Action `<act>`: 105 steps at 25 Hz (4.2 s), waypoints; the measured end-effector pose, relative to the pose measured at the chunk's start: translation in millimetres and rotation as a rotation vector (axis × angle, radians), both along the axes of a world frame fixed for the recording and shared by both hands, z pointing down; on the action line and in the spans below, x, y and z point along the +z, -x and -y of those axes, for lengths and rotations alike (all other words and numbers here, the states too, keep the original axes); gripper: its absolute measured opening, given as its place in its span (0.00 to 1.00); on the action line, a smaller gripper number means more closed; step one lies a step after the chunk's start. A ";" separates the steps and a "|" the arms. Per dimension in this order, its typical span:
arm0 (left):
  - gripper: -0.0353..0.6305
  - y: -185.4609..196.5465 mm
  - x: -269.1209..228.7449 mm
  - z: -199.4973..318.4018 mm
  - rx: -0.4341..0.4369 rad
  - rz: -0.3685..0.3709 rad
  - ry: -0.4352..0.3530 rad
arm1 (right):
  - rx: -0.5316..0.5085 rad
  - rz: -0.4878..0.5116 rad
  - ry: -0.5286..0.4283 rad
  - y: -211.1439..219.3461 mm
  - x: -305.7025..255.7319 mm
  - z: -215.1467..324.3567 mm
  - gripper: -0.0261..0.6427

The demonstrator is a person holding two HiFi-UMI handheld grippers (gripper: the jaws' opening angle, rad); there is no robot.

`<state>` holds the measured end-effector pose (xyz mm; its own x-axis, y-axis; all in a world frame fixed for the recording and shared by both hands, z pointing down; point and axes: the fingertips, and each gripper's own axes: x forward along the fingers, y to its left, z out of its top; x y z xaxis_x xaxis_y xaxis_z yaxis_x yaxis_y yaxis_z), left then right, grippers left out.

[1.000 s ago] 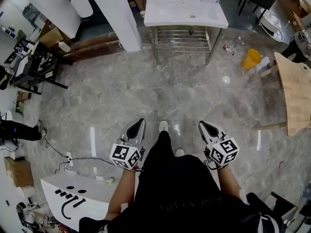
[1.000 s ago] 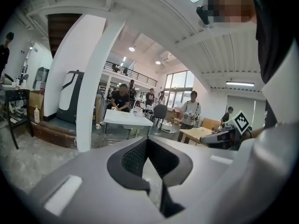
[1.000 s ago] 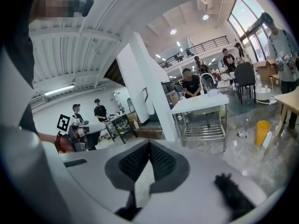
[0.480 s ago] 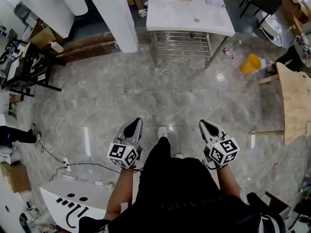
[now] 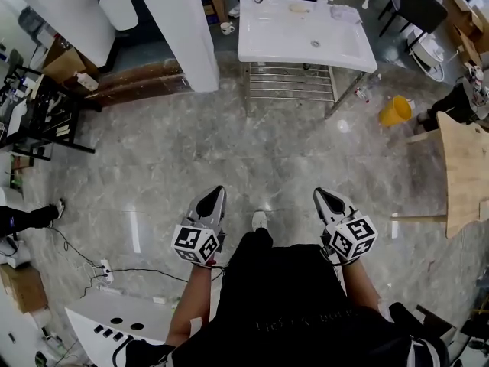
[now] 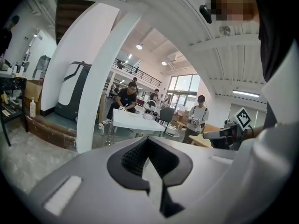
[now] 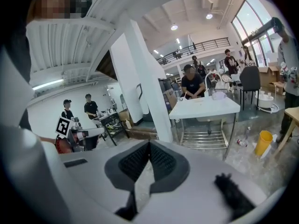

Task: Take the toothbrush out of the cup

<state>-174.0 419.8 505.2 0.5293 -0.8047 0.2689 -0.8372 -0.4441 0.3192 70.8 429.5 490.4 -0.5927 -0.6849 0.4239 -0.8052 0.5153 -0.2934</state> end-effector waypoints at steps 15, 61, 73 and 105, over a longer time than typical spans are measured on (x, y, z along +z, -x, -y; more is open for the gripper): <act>0.07 3.5 -8.0 40.8 0.031 0.013 -0.031 | 0.016 0.012 0.000 9.0 -1.5 37.8 0.06; 0.07 -92.0 -6.0 290.8 -0.050 0.091 0.037 | -0.074 0.136 0.067 -81.4 32.5 321.5 0.06; 0.07 -76.0 -2.9 328.4 -0.079 0.075 0.023 | -0.073 0.132 0.067 -66.8 26.5 365.4 0.06; 0.07 12.8 7.3 610.1 0.110 0.006 0.000 | 0.053 0.076 0.048 38.6 5.1 598.8 0.06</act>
